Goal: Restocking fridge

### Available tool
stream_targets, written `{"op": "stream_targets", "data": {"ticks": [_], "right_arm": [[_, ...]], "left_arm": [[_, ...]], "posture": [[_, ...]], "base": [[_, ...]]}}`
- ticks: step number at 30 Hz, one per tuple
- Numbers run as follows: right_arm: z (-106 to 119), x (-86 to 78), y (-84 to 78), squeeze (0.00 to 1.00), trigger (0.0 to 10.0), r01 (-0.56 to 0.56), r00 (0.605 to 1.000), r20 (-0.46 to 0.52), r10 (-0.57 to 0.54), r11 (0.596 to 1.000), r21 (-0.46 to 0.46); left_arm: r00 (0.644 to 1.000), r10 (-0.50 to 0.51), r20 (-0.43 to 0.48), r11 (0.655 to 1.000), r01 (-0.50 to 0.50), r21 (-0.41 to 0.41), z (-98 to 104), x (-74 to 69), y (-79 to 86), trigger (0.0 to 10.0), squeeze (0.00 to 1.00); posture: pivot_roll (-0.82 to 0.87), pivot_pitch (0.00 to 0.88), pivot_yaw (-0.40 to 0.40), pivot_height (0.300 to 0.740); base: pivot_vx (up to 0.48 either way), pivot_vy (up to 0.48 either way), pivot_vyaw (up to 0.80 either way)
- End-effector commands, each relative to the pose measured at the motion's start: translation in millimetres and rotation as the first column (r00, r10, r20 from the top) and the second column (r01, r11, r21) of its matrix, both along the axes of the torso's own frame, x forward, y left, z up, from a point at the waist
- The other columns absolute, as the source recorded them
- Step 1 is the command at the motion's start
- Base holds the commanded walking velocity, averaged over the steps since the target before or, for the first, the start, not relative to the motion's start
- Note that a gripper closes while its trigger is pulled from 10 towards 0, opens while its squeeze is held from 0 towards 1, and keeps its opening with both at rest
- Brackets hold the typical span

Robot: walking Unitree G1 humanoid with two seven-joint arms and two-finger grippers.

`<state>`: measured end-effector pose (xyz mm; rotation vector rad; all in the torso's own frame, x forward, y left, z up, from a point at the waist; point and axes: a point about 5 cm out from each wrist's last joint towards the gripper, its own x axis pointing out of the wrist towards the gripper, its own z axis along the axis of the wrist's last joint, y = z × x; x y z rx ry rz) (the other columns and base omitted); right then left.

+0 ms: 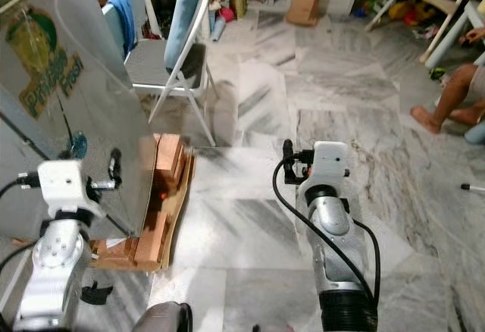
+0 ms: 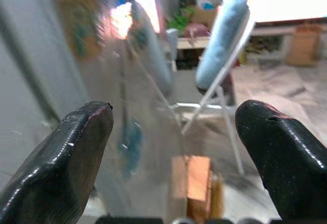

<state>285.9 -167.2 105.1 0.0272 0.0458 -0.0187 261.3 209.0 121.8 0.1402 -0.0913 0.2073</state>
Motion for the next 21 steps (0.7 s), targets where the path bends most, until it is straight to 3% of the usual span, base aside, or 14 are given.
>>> {"op": "stream_targets", "data": {"ticks": [1,13,17,21], "right_arm": [[0,-4.6,3.8,0.0,10.0,-0.02,1.0,-0.006,0.02,1.0,0.0],[1,-6.1,2.7,0.0,10.0,-0.021,1.0,-0.003,0.02,1.0,-0.012],[1,-6.1,3.5,0.0,10.0,-0.026,1.0,-0.005,0.026,1.0,-0.015],[1,-5.6,2.4,0.0,10.0,-0.026,1.0,-0.005,0.025,1.0,-0.018]], "left_arm": [[1.0,0.018,-0.013,1.0,-0.018,0.017,1,5.2,7.2,10.0,0.0],[1.0,0.005,-0.027,1.0,-0.004,0.027,1,9.3,7.5,10.0,0.0],[1.0,-0.007,-0.025,0.999,0.008,0.046,1,11.5,5.2,10.0,0.0],[0.993,-0.113,-0.015,0.994,0.113,-0.004,3,16.0,-6.3,10.0,0.0]], "posture": [[0.08,0.102,-0.023,0.74],[0.08,0.112,-0.015,0.74],[0.08,0.111,-0.017,0.74],[0.07,0.11,-0.023,0.74]], "base": [[0.0,0.48,0.0],[0.0,0.423,0.0],[0.0,0.0,0.0],[0.0,0.0,0.0]]}}
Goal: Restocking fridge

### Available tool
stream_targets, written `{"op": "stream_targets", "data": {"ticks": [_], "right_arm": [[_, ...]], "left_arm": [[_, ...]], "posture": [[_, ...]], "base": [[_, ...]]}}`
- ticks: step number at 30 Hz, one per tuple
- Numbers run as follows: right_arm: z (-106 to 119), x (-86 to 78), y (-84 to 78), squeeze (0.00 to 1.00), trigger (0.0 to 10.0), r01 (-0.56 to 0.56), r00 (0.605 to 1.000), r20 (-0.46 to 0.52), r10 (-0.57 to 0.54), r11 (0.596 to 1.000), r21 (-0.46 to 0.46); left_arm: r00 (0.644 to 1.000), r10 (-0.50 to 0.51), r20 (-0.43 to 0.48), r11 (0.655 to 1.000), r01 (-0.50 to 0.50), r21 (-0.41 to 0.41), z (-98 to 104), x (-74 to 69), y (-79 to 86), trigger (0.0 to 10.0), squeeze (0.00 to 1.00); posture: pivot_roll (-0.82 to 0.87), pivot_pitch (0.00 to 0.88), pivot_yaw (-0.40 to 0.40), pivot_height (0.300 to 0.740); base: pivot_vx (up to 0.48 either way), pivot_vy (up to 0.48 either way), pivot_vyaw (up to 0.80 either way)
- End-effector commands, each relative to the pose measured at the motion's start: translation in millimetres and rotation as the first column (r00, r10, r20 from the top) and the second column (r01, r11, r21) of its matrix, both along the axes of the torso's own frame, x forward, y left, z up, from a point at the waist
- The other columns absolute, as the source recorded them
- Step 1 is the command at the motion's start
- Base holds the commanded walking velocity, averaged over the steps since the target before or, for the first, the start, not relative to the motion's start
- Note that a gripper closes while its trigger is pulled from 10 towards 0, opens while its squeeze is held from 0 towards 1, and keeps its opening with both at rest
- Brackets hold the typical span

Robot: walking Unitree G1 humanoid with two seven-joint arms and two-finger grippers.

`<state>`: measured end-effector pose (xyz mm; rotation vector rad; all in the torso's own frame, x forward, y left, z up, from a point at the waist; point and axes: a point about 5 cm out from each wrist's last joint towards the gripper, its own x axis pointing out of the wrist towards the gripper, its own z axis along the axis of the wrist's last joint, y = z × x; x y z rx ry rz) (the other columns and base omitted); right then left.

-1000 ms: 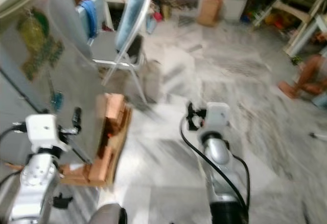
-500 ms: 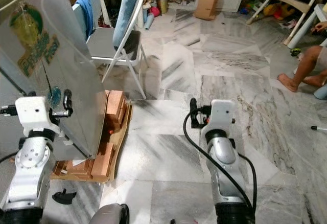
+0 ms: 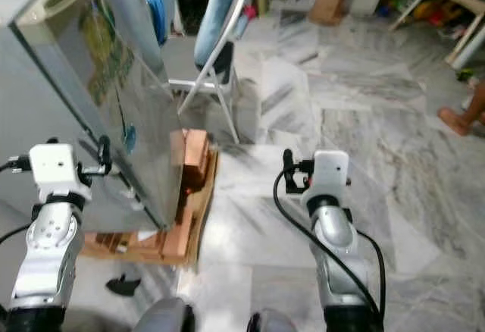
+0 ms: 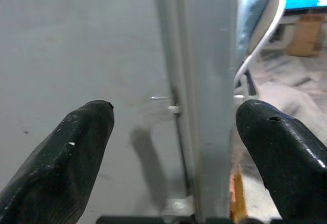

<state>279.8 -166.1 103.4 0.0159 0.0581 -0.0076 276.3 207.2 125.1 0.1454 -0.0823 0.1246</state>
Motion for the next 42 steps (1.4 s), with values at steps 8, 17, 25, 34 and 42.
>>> {"op": "stream_targets", "data": {"ticks": [8,17,25,34,42], "right_arm": [[1,-7.6,1.2,0.0,10.0,-0.036,0.999,-0.017,0.036,0.999,-0.003],[-9,-25.6,-7.3,0.0,10.0,-0.039,0.997,-0.071,0.037,0.999,-0.025],[-8,-26.2,3.0,0.0,10.0,-0.087,0.992,-0.088,0.087,0.996,0.0],[-7,-32.8,0.3,0.0,10.0,-0.116,0.989,-0.097,0.115,0.993,-0.006],[-8,-31.5,2.2,0.0,10.0,-0.116,0.989,-0.098,0.115,0.993,-0.005]], "left_arm": [[0.997,-0.067,0.027,0.997,0.068,-0.024,9,28.0,-7.0,10.0,0.0],[0.984,-0.172,0.052,0.983,0.174,-0.053,21,42.0,-17.0,10.0,0.0],[0.99,-0.121,0.067,0.991,0.124,-0.046,26,58.1,-22.6,10.0,0.0],[0.998,0.003,0.06,1.0,-0.002,-0.018,32,72.4,1.0,10.0,0.0],[0.997,0.029,0.066,0.999,-0.028,-0.015,36,78.3,3.0,10.0,0.0]], "posture": [[0.05,0.114,-0.031,0.74],[0.04,0.125,-0.024,0.74],[0.04,0.128,-0.032,0.74],[0.02,0.131,-0.026,0.74],[0.01,0.131,-0.023,0.74]], "base": [[0.0,0.0,0.0],[0.0,0.0,0.0],[0.0,0.0,0.0],[0.0,0.0,0.0],[0.0,0.0,0.0]]}}
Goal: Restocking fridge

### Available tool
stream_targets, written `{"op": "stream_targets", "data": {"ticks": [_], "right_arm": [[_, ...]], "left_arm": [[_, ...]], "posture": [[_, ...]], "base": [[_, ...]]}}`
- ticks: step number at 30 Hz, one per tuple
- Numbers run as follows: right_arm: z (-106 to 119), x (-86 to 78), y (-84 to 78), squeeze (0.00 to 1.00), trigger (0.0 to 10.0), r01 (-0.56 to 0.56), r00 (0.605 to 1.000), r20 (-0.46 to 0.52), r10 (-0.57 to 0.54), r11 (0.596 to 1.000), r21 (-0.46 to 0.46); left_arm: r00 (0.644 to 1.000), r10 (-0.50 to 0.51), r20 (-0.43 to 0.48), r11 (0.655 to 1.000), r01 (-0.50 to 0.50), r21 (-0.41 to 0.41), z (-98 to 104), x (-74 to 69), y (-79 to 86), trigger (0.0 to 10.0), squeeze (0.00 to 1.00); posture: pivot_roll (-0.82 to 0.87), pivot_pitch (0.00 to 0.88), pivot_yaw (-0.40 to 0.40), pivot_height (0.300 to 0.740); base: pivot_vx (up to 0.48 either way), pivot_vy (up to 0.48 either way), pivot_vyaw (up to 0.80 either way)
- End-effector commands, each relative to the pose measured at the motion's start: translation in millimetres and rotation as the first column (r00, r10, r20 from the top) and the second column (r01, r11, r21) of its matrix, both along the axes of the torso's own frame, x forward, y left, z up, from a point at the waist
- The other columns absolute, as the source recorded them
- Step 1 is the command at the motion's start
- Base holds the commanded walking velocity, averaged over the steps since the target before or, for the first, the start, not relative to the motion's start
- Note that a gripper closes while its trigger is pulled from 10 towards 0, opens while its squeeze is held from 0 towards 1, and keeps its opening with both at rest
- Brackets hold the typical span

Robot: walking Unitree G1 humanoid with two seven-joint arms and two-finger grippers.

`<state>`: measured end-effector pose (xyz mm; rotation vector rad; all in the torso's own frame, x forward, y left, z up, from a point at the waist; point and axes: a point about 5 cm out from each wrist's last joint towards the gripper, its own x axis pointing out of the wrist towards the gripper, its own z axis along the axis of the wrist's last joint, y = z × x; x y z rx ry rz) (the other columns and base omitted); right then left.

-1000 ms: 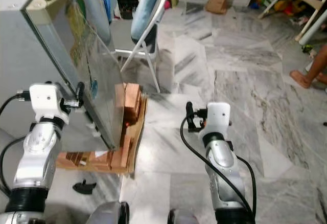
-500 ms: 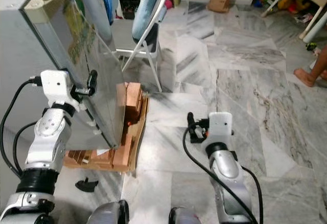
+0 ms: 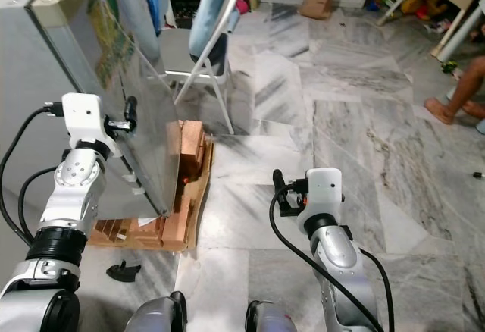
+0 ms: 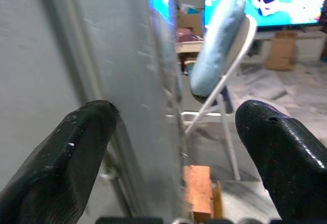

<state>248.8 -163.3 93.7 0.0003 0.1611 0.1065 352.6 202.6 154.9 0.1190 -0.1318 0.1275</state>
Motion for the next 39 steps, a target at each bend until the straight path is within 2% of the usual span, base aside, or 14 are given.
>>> {"op": "stream_targets", "data": {"ticks": [1,3,6,16,21,25,27,31,32,35,36,37,38,39], "right_arm": [[2,-0.2,-0.1,0.0,10.0,-0.002,1.0,0.005,0.002,1.0,0.003],[3,-0.4,2.2,0.0,10.0,-0.019,1.0,0.01,0.018,1.0,0.007],[3,-2.4,4.8,0.0,10.0,-0.049,0.999,0.01,0.048,0.999,0.02],[2,-0.7,7.0,0.0,10.0,-0.052,0.999,0.01,0.052,0.998,0.023],[-3,-2.5,7.3,0.0,10.0,-0.063,0.998,-0.024,0.064,0.998,0.015],[-10,-6.2,7.4,0.0,10.0,-0.07,0.995,-0.07,0.072,0.997,0.027],[-19,-15.4,9.8,0.0,10.0,-0.12,0.982,-0.136,0.128,0.991,0.065],[-19,-23.1,12.1,0.0,10.0,-0.177,0.973,-0.135,0.188,0.98,0.087],[-19,-24.9,10.7,0.0,10.0,-0.188,0.971,-0.135,0.198,0.979,0.084],[-19,-26.1,9.2,0.0,10.0,-0.194,0.97,-0.137,0.202,0.978,0.075],[-20,-27.3,7.8,0.0,10.0,-0.193,0.969,-0.142,0.201,0.979,0.07],[-20,-27.3,7.8,0.0,10.0,-0.193,0.969,-0.142,0.201,0.979,0.07],[-20,-28.1,7.4,0.0,10.0,-0.193,0.968,-0.147,0.202,0.979,0.071],[-20,-28.2,7.7,0.0,10.0,-0.197,0.967,-0.148,0.205,0.978,0.072]], "left_arm": [[0.999,0.036,0.016,0.999,-0.036,0.018,7,2.6,7.1,10.0,0.0],[0.998,0.056,0.021,0.997,-0.056,0.044,7,3.9,6.2,10.0,0.0],[0.998,0.063,0.021,0.998,-0.063,0.026,7,5.1,7.2,10.0,0.0],[0.999,-0.037,0.036,0.999,0.038,-0.007,8,10.8,-9.2,10.0,0.0],[0.994,-0.098,0.042,0.995,0.098,0.001,19,24.1,-25.7,10.0,0.0],[0.99,-0.134,0.033,0.991,0.134,-0.006,21,27.8,-33.6,10.0,0.0],[0.983,-0.18,0.022,0.984,0.18,-0.008,21,31.2,-45.7,10.0,0.0],[0.968,-0.251,0.018,0.968,0.252,-0.012,23,34.2,-61.5,10.0,0.0],[0.944,-0.329,0.013,0.944,0.33,-0.022,25,36.1,-79.5,10.0,0.0],[0.914,-0.407,0.001,0.913,0.407,-0.036,26,37.0,-98.9,10.0,0.0],[0.856,-0.518,0.016,0.853,0.517,-0.067,30,33.0,-135.1,10.0,0.0],[0.856,-0.518,0.016,0.853,0.517,-0.067,30,33.0,-135.1,10.0,0.0],[0.775,-0.631,0.038,0.77,0.631,-0.093,35,22.6,-176.9,10.0,0.0],[0.736,-0.676,0.046,0.731,0.677,-0.089,37,16.5,-193.4,10.0,0.0]], "posture": [[0.01,0.132,-0.024,0.74],[0.01,0.134,-0.022,0.74],[0.01,0.134,-0.02,0.74],[0.02,0.131,-0.018,0.74],[0.01,0.126,-0.017,0.74],[0.01,0.121,-0.015,0.74],[0.01,0.119,-0.012,0.74],[0.01,0.115,-0.005,0.74],[0.01,0.114,0.001,0.74],[0.01,0.113,0.001,0.74],[0.01,0.113,0.002,0.74],[0.01,0.113,0.002,0.74],[0.01,0.113,0.002,0.74],[0.01,0.112,0.002,0.74]], "base": [[0.0,0.0,0.0],[0.0,0.0,0.0],[0.0,0.0,0.0],[0.0,0.0,0.0],[0.0,0.0,0.0],[0.0,0.0,0.0],[0.0,0.0,0.0],[0.0,0.0,0.0],[0.0,0.0,0.0],[0.0,0.0,0.0],[0.0,0.0,0.0],[0.0,0.0,0.0],[0.0,0.0,0.0],[0.0,0.0,0.0]]}}
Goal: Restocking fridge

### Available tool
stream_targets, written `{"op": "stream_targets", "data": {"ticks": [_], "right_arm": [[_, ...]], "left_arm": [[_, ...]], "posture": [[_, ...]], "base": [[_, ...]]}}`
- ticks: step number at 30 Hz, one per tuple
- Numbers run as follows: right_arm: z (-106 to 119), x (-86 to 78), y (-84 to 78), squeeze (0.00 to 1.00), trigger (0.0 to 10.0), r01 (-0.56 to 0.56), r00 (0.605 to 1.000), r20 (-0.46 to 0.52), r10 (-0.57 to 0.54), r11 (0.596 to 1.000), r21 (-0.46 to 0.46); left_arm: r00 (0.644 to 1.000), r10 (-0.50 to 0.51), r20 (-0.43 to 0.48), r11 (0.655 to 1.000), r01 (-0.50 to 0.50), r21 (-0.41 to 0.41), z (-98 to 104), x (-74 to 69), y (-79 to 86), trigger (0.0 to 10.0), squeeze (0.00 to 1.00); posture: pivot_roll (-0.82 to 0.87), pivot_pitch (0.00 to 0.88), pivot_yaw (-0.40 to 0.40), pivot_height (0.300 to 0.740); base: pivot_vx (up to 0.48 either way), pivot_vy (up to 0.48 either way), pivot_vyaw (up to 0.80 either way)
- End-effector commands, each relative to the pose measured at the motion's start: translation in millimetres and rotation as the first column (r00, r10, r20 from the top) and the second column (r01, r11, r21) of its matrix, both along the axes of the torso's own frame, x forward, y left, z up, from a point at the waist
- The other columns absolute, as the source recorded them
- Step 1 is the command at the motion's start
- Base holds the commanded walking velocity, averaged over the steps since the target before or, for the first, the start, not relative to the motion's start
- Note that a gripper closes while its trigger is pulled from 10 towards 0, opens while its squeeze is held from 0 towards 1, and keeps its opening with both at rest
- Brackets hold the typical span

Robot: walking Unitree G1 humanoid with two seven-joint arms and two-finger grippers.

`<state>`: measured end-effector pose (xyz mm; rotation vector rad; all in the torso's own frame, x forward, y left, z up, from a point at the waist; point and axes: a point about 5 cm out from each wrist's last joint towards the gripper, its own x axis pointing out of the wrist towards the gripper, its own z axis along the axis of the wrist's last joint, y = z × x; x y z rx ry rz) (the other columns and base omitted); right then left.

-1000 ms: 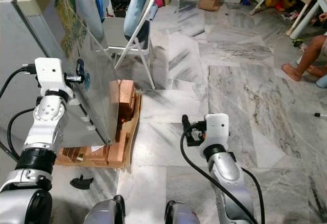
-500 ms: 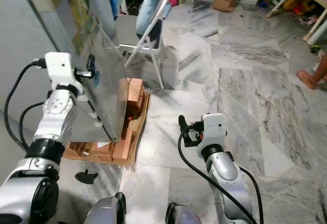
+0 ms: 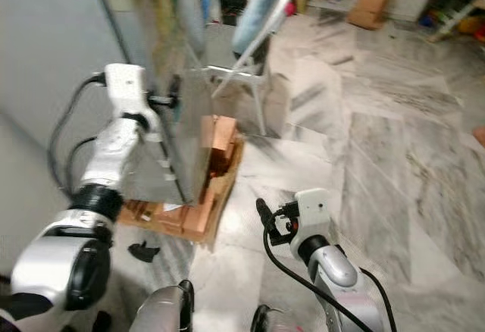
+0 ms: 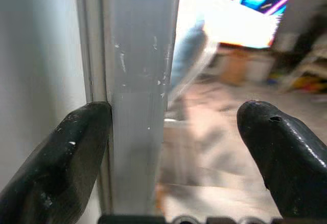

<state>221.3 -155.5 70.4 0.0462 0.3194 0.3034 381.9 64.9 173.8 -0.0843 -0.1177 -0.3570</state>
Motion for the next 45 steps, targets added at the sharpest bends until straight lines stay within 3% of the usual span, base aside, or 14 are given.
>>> {"op": "stream_targets", "data": {"ticks": [1,2,4,7,9,10,12,15,24,34,45], "right_arm": [[3,-0.9,0.7,0.0,10.0,-0.019,1.0,0.009,0.019,1.0,0.001],[2,-0.9,2.2,0.0,10.0,-0.03,0.999,0.016,0.031,1.0,-0.008],[1,-0.9,4.7,0.0,10.0,-0.044,0.999,0.024,0.044,0.999,-0.018],[-1,-0.3,5.6,0.0,10.0,-0.039,0.999,0.033,0.04,0.999,-0.025],[-1,-0.3,4.3,0.0,10.0,-0.018,0.999,0.047,0.019,1.0,-0.025],[-1,-0.3,4.3,0.0,10.0,-0.018,0.999,0.047,0.019,1.0,-0.025],[-1,0.1,4.1,0.0,10.0,-0.012,0.998,0.059,0.014,0.999,-0.029],[0,0.6,4.5,0.0,10.0,-0.019,0.997,0.073,0.021,0.999,-0.038],[14,8.6,3.2,0.0,10.0,0.041,0.985,0.171,-0.032,0.998,-0.048],[28,20.4,9.5,0.0,10.0,0.078,0.964,0.258,-0.065,0.996,-0.042],[31,24.0,15.1,0.0,10.0,0.071,0.958,0.279,-0.059,0.997,-0.033]], "left_arm": [[0.947,-0.311,0.083,0.95,0.307,0.062,20,-22.6,-76.7,10.0,0.0],[0.917,-0.385,0.102,0.923,0.38,0.068,23,-35.3,-99.6,10.0,0.0],[0.882,-0.454,0.124,0.891,0.447,0.079,25,-49.9,-122.9,10.0,0.0],[0.892,-0.434,0.125,0.9,0.423,0.103,22,-47.8,-122.7,10.0,0.0],[0.94,-0.326,0.098,0.942,0.316,0.11,17,-30.8,-98.0,10.0,0.0],[0.94,-0.326,0.098,0.942,0.316,0.11,17,-30.8,-98.0,10.0,0.0],[0.965,-0.245,0.094,0.965,0.234,0.117,16,-18.4,-70.4,10.0,0.0],[0.982,-0.163,0.098,0.981,0.151,0.117,17,-8.9,-44.4,10.0,0.0],[0.994,-0.045,0.095,0.991,0.032,0.132,0,-7.8,-1.0,10.0,0.0],[1.0,-0.011,0.026,0.987,0.007,0.158,-44,-31.9,25.5,10.0,0.0],[1.0,0.009,0.022,0.98,-0.013,0.199,-51,-41.6,37.8,10.0,0.0]], "posture": [[0.01,0.112,0.002,0.74],[0.01,0.11,0.002,0.74],[0.0,0.108,0.003,0.74],[0.0,0.108,0.007,0.74],[0.01,0.107,0.01,0.74],[0.01,0.107,0.01,0.74],[0.01,0.105,0.01,0.74],[0.02,0.1,0.005,0.74],[0.0,0.081,0.004,0.74],[0.0,0.08,-0.002,0.74],[0.01,0.08,-0.004,0.74]], "base": [[0.0,0.0,0.0],[0.0,0.0,0.0],[0.0,0.0,0.0],[0.0,0.0,0.0],[0.0,0.0,0.0],[0.0,0.0,0.0],[0.0,0.0,0.0],[0.0,-0.261,0.0],[0.0,-0.476,0.0],[0.027,-0.456,0.0],[0.427,-0.094,0.0]]}}
